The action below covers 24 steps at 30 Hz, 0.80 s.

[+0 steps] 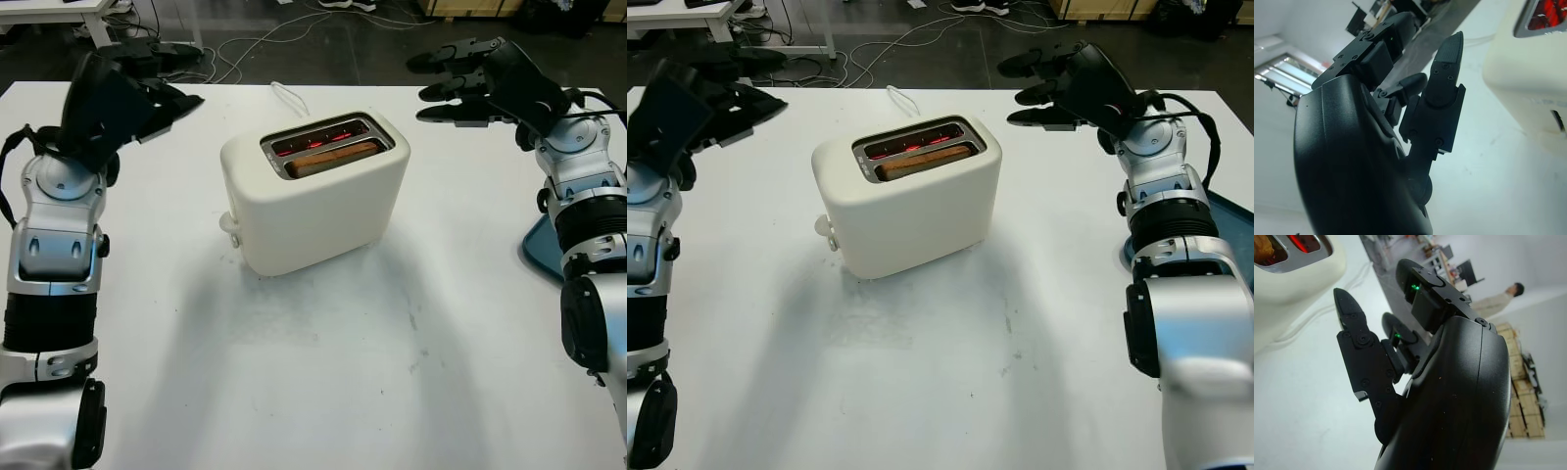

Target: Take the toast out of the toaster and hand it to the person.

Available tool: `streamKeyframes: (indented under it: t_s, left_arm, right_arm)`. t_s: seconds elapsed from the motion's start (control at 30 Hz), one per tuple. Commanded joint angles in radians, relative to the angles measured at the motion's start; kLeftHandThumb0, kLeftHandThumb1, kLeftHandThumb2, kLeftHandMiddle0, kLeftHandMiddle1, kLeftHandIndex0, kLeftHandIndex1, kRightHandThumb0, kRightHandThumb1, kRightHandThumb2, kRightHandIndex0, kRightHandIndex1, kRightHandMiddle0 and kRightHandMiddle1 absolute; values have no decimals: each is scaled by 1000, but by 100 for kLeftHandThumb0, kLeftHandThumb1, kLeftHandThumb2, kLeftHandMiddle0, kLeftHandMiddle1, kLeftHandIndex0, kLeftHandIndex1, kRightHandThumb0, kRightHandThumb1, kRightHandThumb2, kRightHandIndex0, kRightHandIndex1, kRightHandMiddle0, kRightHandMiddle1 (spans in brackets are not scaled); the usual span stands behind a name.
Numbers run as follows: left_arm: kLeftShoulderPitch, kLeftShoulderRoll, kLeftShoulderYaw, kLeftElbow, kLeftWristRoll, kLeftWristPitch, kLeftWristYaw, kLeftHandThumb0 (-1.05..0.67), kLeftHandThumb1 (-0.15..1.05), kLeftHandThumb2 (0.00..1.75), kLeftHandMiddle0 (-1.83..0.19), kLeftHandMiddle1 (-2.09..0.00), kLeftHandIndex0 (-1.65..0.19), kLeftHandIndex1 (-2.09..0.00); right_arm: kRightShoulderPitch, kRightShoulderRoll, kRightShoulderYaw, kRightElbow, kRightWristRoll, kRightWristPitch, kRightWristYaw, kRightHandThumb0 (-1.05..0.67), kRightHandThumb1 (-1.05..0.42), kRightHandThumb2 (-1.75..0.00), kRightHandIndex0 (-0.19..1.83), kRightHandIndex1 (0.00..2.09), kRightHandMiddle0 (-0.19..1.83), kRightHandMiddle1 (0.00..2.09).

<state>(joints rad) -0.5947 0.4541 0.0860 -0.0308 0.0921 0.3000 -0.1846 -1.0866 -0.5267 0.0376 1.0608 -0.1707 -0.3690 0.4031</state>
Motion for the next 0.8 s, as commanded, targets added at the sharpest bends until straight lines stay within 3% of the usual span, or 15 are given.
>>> streamKeyframes:
  t_s: [0.0,0.77]
  left_arm:
    - [13,3,-7,-12,15,-18,2,-36,89,1,-45,-101,-72,-25]
    - [10,-22,-3,0,-5,-44,-10,-40,88,0,-48,-105,-71,-33]
  right_arm:
    - [-6,3,2,-14,2,16,5,-33,-76,0,80,10,78,2]
    - [21,-5,-20,-41,27,15,34,-27,-75,0,80,6,75,0]
